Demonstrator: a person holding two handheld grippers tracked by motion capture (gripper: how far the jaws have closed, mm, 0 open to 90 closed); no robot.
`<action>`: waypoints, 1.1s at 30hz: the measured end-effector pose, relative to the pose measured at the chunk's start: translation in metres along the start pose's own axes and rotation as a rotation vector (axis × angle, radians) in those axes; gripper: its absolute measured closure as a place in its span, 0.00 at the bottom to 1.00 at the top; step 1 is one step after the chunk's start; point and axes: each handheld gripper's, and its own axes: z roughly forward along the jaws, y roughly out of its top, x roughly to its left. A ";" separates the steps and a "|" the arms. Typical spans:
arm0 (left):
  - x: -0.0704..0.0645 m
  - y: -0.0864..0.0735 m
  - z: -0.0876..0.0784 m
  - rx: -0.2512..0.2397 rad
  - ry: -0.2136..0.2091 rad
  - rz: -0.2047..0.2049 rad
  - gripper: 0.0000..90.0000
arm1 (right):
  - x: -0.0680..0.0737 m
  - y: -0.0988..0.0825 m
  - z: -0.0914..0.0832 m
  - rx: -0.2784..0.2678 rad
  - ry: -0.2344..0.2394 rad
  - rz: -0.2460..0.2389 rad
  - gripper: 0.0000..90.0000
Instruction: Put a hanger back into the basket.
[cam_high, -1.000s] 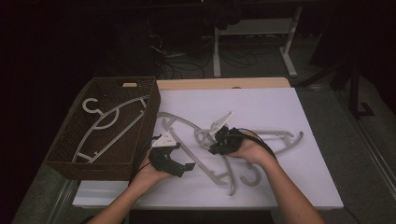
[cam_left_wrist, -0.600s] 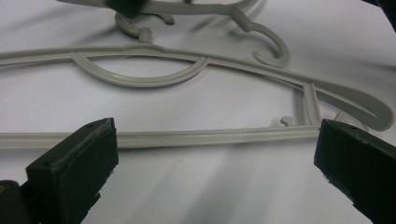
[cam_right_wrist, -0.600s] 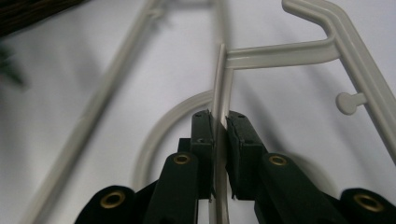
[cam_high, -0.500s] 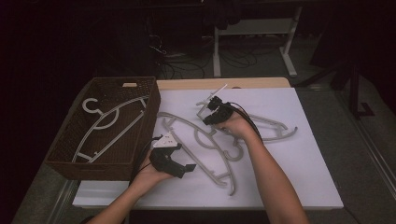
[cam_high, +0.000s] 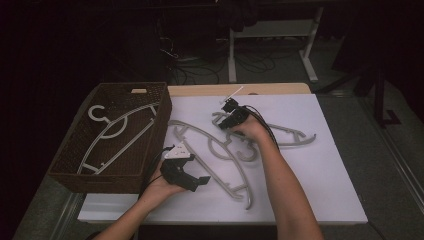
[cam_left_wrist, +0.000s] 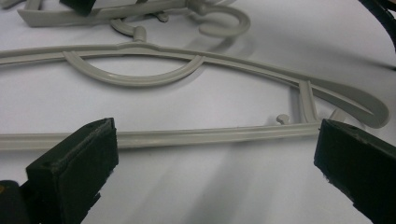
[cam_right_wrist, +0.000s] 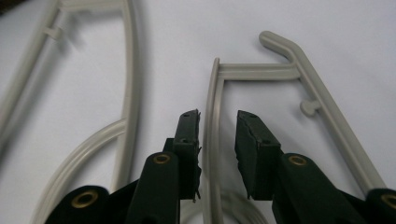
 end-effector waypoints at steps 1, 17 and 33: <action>0.000 0.000 0.000 0.001 0.001 0.000 0.00 | -0.001 -0.001 -0.007 -0.012 0.007 0.000 0.76; 0.004 0.000 -0.001 0.000 0.012 -0.009 0.00 | -0.024 -0.090 -0.094 -0.003 -0.001 -0.031 0.67; 0.004 -0.001 0.000 0.007 0.017 -0.015 0.00 | -0.041 -0.144 -0.102 0.111 -0.047 -0.074 0.68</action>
